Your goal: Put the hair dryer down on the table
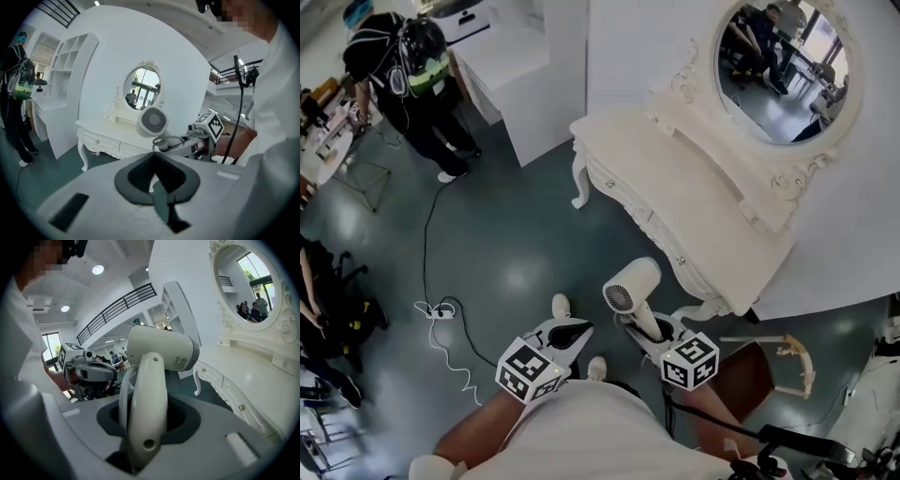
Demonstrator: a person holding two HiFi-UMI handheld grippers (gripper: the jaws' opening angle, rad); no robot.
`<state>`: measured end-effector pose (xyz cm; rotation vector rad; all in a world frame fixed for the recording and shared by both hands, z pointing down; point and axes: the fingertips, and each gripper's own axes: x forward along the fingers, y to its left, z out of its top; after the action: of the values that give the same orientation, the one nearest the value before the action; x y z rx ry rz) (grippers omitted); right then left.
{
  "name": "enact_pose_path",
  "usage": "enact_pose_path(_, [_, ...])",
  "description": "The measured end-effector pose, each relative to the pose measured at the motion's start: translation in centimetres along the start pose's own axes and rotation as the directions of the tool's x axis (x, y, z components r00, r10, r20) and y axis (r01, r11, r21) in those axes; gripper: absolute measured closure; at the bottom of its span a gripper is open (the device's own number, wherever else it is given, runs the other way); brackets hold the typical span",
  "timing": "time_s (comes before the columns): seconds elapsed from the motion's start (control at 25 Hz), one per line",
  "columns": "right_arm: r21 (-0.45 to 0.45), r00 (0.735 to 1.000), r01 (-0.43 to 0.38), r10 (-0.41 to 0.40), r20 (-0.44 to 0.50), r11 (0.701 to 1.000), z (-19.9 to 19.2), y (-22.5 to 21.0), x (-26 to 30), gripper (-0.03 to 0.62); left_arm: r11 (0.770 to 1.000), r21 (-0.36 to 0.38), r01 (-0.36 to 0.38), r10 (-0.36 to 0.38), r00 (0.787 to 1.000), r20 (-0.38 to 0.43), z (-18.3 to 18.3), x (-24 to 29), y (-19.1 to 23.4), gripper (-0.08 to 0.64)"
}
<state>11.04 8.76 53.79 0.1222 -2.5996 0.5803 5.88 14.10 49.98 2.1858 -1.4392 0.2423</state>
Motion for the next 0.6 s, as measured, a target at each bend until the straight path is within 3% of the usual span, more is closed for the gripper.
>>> enact_pose_path(0.2, [0.025,0.997,0.072,-0.072,-0.001,0.997,3.5,-4.2,3.1,0.456,0.998,0.010,0.061,-0.061,0.998,0.013,3.3,3.0,5.8,0.558])
enact_pose_path(0.4, [0.041,0.989,0.145,-0.145,0.006,0.989,9.6,-9.0,6.4,0.456,0.989,0.059,0.137,-0.138,0.990,0.015,9.4,5.2,11.8,0.558])
enact_pose_path(0.6, [0.031,0.981,0.190,-0.191,0.035,0.981,15.8,-14.1,11.4,0.456,0.985,0.088,0.147,-0.148,0.989,0.006,12.7,5.2,18.9,0.558])
